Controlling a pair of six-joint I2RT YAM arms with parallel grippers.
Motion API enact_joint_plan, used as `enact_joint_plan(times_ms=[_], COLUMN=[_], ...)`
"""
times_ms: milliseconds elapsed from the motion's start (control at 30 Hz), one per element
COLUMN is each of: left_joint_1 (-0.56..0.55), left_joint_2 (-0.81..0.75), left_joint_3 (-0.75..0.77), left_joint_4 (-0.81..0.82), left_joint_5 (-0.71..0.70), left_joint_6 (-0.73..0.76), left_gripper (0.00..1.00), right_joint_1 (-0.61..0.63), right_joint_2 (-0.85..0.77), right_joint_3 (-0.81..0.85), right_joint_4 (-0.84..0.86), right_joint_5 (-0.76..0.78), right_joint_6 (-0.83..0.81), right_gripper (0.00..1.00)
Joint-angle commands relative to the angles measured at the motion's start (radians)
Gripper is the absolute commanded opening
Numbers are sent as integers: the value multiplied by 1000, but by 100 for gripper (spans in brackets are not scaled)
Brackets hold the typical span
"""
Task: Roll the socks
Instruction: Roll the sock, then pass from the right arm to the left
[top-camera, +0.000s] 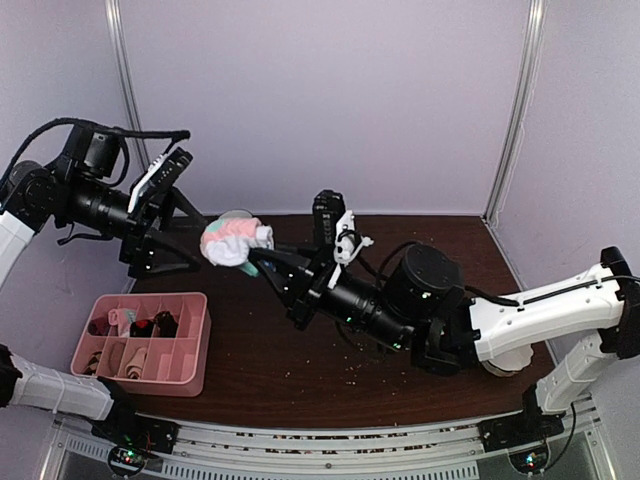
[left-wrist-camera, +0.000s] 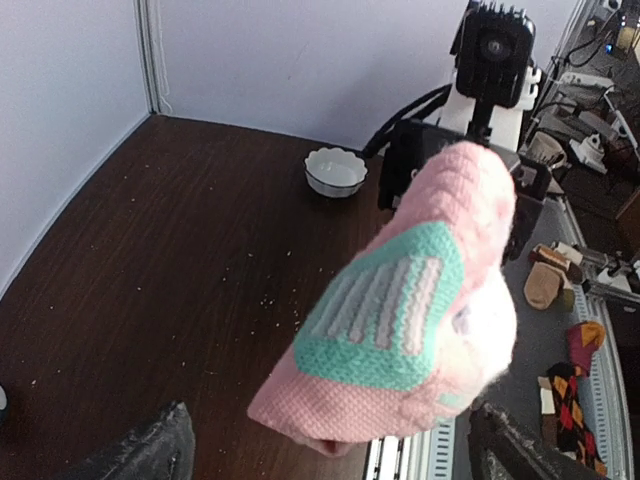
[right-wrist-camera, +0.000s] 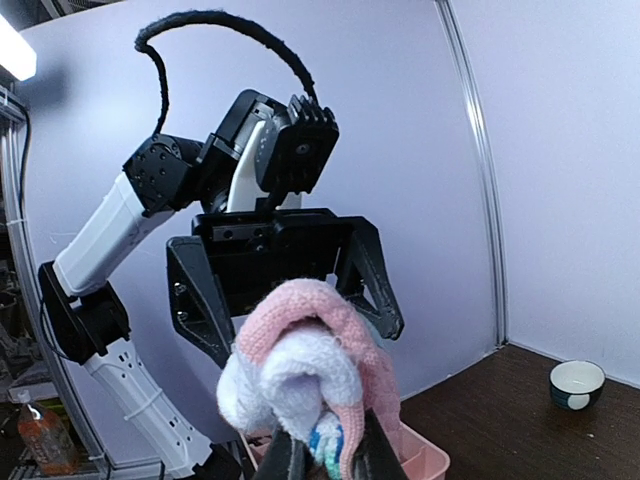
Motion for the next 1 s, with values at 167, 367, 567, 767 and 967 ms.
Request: enact_joint_plan(times_ms=[167,367,567,767,967], left_joint_1=[31,31,33,45,114], left_joint_2=[-82,-104,-139,-143,-118], left_joint_3=[-133,-231,-323,-354,-306], left_joint_4=[466,677,740,725,602], left_joint_5=[339,444,423,411,361], left_joint_6=[-499,-706,-764,-753,-666], left_gripper=[98,98,97,90,98], right_joint_1=[-40,-47,-48,-49,-49], right_joint_2=[86,98,108,129,115], right_joint_3=[51,68,87,111,93], right_joint_4=[224,246,259,264,271], right_joint_5=[-142,-139,-138,-147,-178], right_joint_6=[187,197,192,189,196], right_gripper=[0,0,0,0,0])
